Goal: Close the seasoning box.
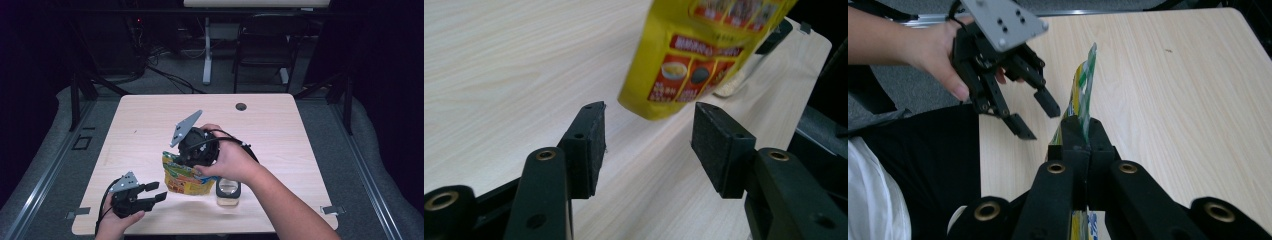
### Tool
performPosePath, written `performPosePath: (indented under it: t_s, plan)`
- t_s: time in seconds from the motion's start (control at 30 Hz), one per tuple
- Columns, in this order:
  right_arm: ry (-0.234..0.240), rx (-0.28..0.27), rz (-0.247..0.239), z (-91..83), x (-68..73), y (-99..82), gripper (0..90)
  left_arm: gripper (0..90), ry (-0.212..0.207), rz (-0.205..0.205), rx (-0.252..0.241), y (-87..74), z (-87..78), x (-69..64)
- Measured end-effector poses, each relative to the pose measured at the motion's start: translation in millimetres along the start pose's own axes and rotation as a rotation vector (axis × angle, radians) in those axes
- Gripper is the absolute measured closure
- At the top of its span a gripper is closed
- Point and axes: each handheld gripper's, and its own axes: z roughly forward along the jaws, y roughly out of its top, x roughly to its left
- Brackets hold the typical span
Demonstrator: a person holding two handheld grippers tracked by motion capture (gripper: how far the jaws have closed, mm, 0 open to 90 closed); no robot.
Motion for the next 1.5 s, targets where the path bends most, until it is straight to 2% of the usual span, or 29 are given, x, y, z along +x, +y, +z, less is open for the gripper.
performPosePath:
  t_s: [0.2,0.37,0.47,0.77,1.1,1.2,1.5]
  plan:
    - [-0.003,-0.013,-0.016,-7.4,4.0,8.2,90.0,46.8,-0.031,0.001,0.021,-2.9,9.8,-3.3]
    - [0.003,-0.025,-0.025,-8.8,7.5,12.2,90.0,46.5,-0.053,0.038,0.048,-3.4,17.8,-8.8]
    - [0.008,-0.025,-0.030,-6.7,10.4,14.1,90.0,46.2,-0.072,0.033,0.053,-3.2,20.0,-11.6]
    - [0.023,-0.032,-0.045,-5.0,13.1,19.2,90.0,45.7,-0.080,0.051,0.067,-2.7,22.6,-14.2]
    - [0.021,-0.031,-0.045,-2.9,11.4,12.8,90.0,47.0,-0.101,0.031,0.064,-1.5,19.8,-14.0]
    - [0.012,-0.046,-0.034,-4.8,7.9,5.8,90.0,47.4,-0.100,0.019,0.058,-0.9,17.8,-13.2]
    - [0.011,-0.043,-0.041,-7.6,3.2,-5.6,89.9,47.4,-0.085,-0.001,0.042,1.0,10.6,-8.2]
